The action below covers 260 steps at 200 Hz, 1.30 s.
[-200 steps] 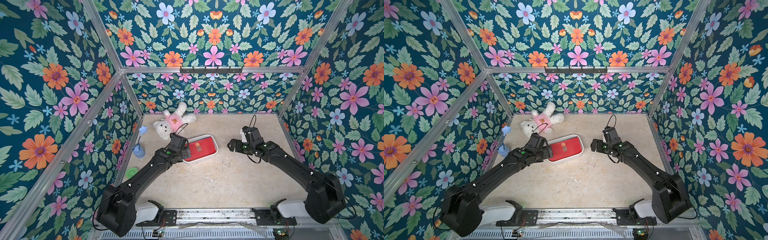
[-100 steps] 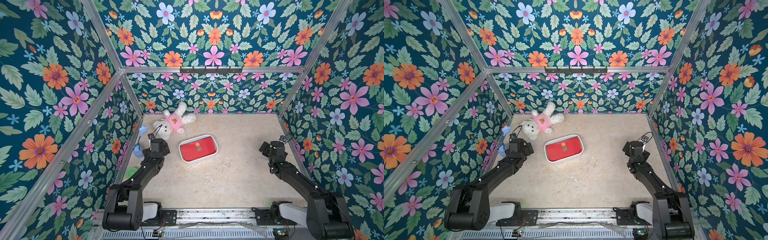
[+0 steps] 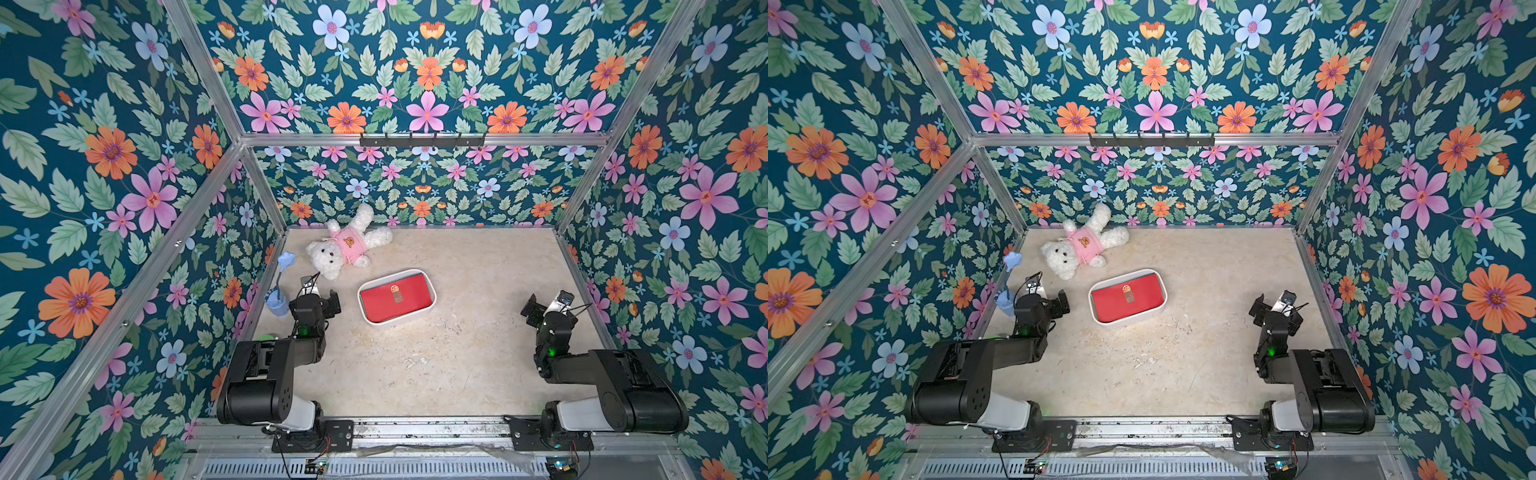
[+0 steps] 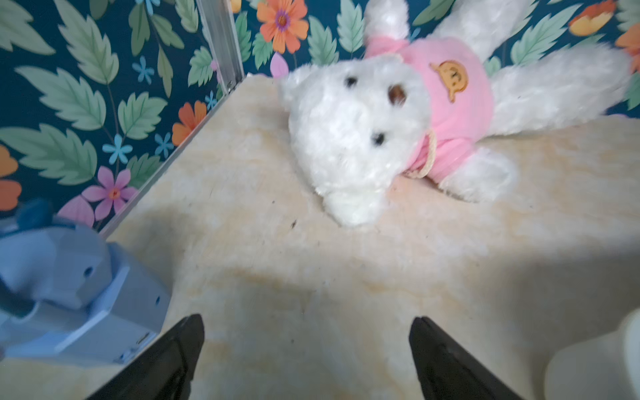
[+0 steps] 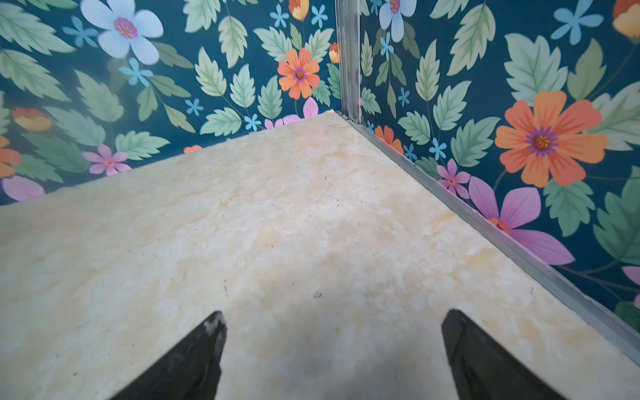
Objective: Put the sealed envelopes into the storage box
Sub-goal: Reset both arms
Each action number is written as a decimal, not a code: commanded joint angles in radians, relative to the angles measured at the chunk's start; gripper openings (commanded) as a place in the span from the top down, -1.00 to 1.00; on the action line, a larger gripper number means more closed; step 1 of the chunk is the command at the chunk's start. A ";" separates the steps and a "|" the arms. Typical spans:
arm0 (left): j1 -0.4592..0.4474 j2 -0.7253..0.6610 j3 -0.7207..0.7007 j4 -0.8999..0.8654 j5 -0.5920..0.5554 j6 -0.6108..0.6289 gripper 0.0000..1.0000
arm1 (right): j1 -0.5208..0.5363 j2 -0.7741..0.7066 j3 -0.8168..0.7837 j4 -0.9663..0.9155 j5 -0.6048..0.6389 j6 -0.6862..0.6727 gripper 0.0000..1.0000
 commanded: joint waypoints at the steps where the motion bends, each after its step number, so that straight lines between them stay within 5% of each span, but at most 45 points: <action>1: 0.007 0.089 -0.045 0.281 0.103 0.075 -0.99 | -0.004 0.035 -0.026 0.240 -0.021 -0.026 -0.99; 8: 0.012 0.128 -0.063 0.388 0.110 0.070 -0.99 | -0.004 0.027 -0.025 0.221 -0.015 -0.016 -0.99; 18: 0.017 0.093 -0.044 0.266 0.112 0.068 -0.99 | -0.007 0.016 -0.018 0.189 -0.006 -0.006 -0.99; 260: 0.017 0.104 -0.050 0.305 0.111 0.068 -0.99 | -0.007 0.025 -0.023 0.214 -0.004 -0.009 -0.99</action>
